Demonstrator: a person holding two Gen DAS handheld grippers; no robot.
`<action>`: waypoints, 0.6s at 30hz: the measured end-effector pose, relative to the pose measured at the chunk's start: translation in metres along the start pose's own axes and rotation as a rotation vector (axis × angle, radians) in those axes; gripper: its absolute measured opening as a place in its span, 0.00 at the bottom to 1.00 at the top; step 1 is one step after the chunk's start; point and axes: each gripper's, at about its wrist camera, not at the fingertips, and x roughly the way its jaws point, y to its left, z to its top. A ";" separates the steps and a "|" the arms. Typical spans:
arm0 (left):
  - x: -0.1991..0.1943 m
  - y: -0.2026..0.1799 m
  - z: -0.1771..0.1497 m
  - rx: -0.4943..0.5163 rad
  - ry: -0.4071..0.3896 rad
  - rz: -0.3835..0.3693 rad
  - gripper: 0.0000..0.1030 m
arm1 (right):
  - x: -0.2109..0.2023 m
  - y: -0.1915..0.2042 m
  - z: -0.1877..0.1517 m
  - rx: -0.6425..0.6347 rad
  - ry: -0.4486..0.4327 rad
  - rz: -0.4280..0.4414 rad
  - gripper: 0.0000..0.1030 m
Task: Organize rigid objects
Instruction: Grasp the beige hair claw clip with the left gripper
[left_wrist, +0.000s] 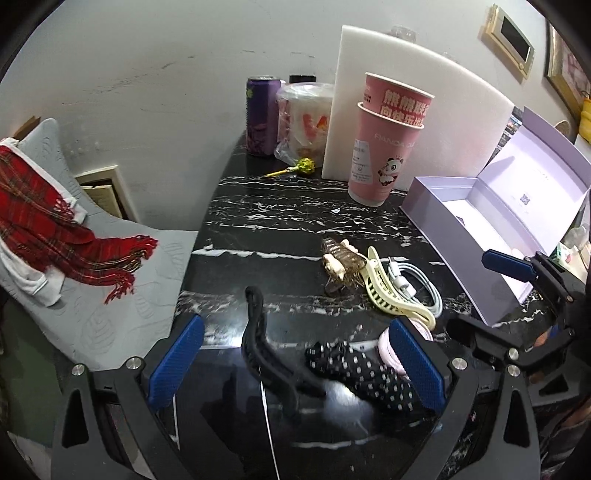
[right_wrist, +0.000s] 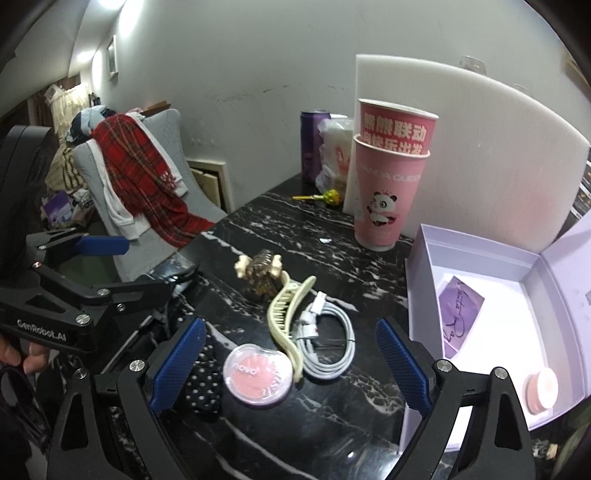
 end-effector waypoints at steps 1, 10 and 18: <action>0.005 0.001 0.003 0.000 0.003 -0.009 0.99 | 0.002 -0.001 0.000 0.001 0.005 -0.003 0.92; 0.038 -0.003 0.025 0.048 0.034 -0.037 0.99 | 0.019 -0.015 -0.002 0.026 0.034 -0.021 0.92; 0.068 -0.015 0.035 0.095 0.063 -0.098 0.86 | 0.025 -0.019 -0.005 0.032 0.050 -0.027 0.92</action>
